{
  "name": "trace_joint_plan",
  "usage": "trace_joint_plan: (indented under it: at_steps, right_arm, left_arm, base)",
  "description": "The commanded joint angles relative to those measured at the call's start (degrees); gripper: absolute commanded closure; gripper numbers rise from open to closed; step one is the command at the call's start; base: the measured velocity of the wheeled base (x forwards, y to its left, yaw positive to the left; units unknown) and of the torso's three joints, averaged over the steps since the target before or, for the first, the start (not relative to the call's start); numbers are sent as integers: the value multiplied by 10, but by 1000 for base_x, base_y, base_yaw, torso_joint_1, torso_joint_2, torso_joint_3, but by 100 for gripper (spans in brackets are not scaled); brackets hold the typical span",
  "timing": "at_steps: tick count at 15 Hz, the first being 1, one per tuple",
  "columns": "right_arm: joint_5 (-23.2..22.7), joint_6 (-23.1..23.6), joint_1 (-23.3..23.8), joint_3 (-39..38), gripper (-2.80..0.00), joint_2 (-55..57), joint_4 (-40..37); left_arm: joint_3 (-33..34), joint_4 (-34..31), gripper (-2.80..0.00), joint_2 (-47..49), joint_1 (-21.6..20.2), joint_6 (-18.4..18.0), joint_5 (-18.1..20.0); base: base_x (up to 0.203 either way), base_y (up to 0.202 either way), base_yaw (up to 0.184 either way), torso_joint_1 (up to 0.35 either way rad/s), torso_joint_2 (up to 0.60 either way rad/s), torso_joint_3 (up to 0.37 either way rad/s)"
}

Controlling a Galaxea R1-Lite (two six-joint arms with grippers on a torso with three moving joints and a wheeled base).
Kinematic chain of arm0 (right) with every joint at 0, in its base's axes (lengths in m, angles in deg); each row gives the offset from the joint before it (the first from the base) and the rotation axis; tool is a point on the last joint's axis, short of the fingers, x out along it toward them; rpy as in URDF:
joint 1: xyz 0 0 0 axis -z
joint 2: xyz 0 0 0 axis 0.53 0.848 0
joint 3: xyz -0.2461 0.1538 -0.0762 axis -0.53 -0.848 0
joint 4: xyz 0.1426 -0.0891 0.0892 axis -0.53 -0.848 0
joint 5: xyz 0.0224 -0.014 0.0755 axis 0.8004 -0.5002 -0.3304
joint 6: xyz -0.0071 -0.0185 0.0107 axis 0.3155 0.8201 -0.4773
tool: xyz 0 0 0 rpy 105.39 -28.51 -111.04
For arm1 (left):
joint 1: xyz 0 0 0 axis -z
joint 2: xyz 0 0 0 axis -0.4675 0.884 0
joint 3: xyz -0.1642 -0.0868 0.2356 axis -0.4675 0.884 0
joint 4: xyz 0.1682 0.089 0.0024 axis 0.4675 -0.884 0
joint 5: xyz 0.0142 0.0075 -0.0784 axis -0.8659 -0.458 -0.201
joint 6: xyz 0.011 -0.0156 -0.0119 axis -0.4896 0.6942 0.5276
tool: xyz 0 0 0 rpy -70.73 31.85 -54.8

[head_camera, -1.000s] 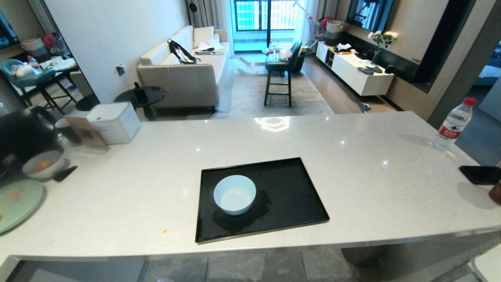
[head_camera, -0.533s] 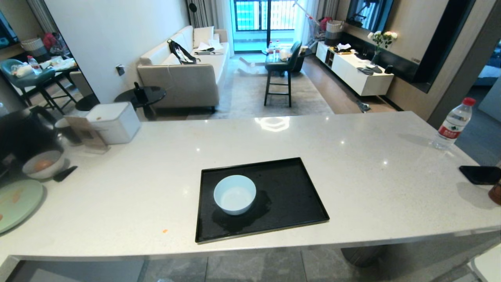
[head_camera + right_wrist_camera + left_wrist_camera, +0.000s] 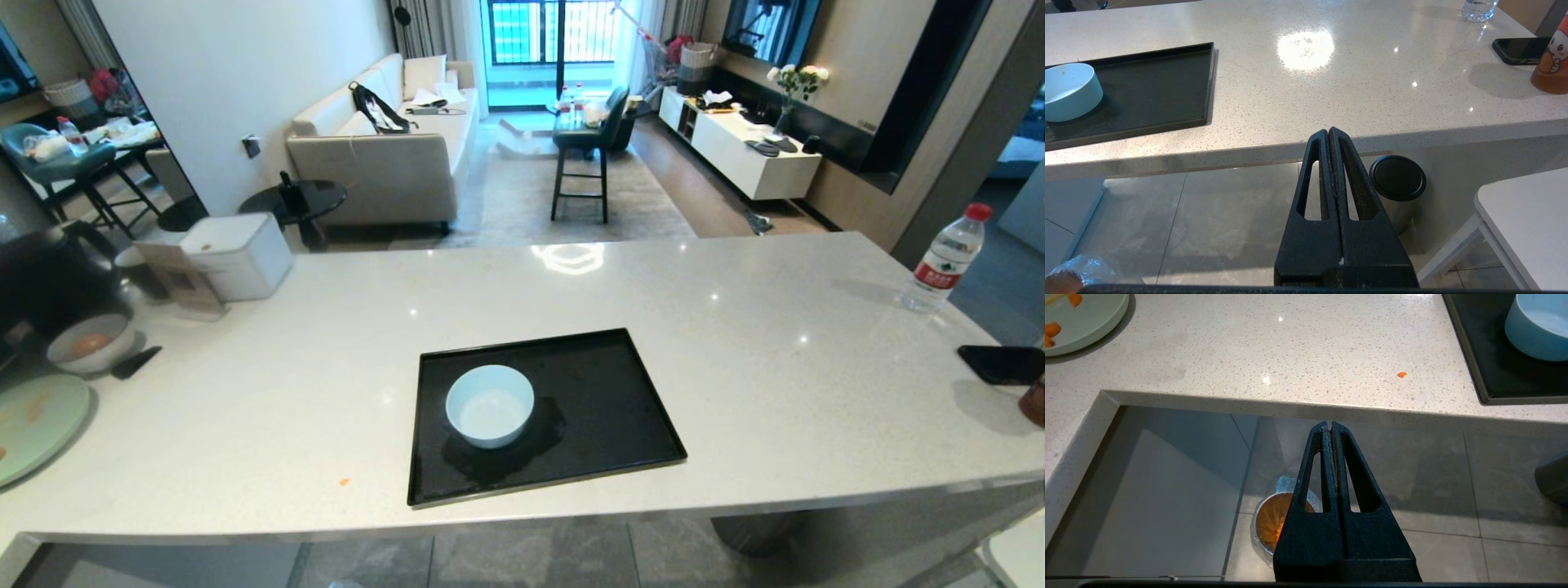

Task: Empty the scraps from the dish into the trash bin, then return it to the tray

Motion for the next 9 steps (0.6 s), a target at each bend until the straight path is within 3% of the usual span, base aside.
trace_joint_plan:
  at_steps: [1,3,6,9]
  right_arm:
    - [0,0,0,0,0,0,0]
    - [0,0,0,0,0,0,0]
    - [0,0,0,0,0,0,0]
    - [0,0,0,0,0,0,0]
  left_arm:
    - [0,1,0,4,15,0,0]
    - [0,1,0,5,37,1,0]
    - [0,1,0,-7,117,1,0]
    - [0,1,0,-75,107,1,0]
  base:
    - [0,0,0,0,0,0]
    - [0,0,0,0,0,0]
    - [0,0,0,0,0,0]
    - [0,0,0,0,0,0]
